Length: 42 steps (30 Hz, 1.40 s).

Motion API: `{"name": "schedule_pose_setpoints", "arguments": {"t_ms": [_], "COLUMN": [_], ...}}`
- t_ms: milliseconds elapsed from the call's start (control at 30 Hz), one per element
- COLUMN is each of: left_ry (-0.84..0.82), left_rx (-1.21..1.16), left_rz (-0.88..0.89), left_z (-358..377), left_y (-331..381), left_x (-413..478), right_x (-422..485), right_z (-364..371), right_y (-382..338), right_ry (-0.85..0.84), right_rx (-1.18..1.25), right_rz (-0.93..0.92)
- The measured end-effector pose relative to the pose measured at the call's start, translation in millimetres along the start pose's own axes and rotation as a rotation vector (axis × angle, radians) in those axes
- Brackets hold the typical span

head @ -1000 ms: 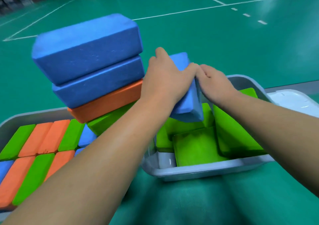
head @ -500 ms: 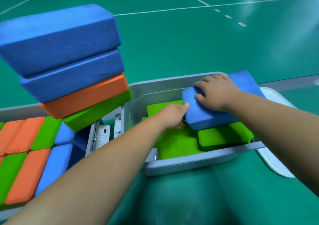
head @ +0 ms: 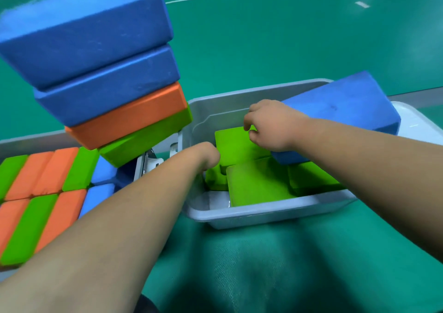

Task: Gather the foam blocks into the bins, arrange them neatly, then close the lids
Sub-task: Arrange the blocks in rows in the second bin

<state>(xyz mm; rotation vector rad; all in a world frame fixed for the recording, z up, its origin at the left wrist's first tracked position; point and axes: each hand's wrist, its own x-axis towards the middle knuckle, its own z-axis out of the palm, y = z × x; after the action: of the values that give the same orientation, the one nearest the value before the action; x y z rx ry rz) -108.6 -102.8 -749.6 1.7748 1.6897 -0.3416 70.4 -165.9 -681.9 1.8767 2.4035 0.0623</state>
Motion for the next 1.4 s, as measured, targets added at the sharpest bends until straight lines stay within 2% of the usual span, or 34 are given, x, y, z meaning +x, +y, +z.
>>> {"name": "schedule_pose_setpoints", "arguments": {"t_ms": [67,167,300,433,600,767,900,1000,1067,1233,1400], "left_ry": [0.016,-0.054,-0.125,-0.161,-0.071,-0.175,-0.191,-0.220,-0.140,-0.021,0.096], "left_rx": [-0.032,-0.145,-0.626,-0.861,-1.100,-1.275,-1.308,-1.073,-0.909,-0.773,-0.690], "left_rz": [0.025,0.046,0.115,0.204,0.297,0.373,0.408,0.473,0.455,0.340,0.295], "left_z": [4.1,7.6,6.2,-3.4,-9.4,-21.6,-21.5,-9.5,0.3,3.8,-0.5], "left_y": [0.1,-5.1,-5.9,4.8,16.7,31.8,35.3,40.5,46.6,57.7,55.2], "left_x": [11.8,30.6,42.9,36.2,35.7,36.2,41.3,39.1,39.1,31.5,24.3], "right_x": [-0.2,-1.0,1.2,11.4,19.9,17.0,10.0,4.3,-0.4,-11.0,-18.5], "right_z": [9.2,19.9,32.9,30.6,31.1,26.0,31.8,32.1,29.7,22.4,21.7], "right_y": [-12.6,-28.4,-37.1,-41.5,-48.1,-49.1,-45.9,-34.7,-26.7,-13.2,-5.0], "right_ry": [-0.042,-0.185,-0.348,-0.422,-0.396,-0.251,-0.162,-0.171,-0.150,-0.131,-0.108], "right_rx": [-0.015,-0.043,-0.165,-0.229,-0.267,-0.223,-0.295,-0.276,-0.241,-0.140,-0.169], "right_rz": [-0.078,-0.141,-0.165,-0.103,-0.074,-0.032,-0.075,-0.071,-0.085,-0.089,-0.131]}}
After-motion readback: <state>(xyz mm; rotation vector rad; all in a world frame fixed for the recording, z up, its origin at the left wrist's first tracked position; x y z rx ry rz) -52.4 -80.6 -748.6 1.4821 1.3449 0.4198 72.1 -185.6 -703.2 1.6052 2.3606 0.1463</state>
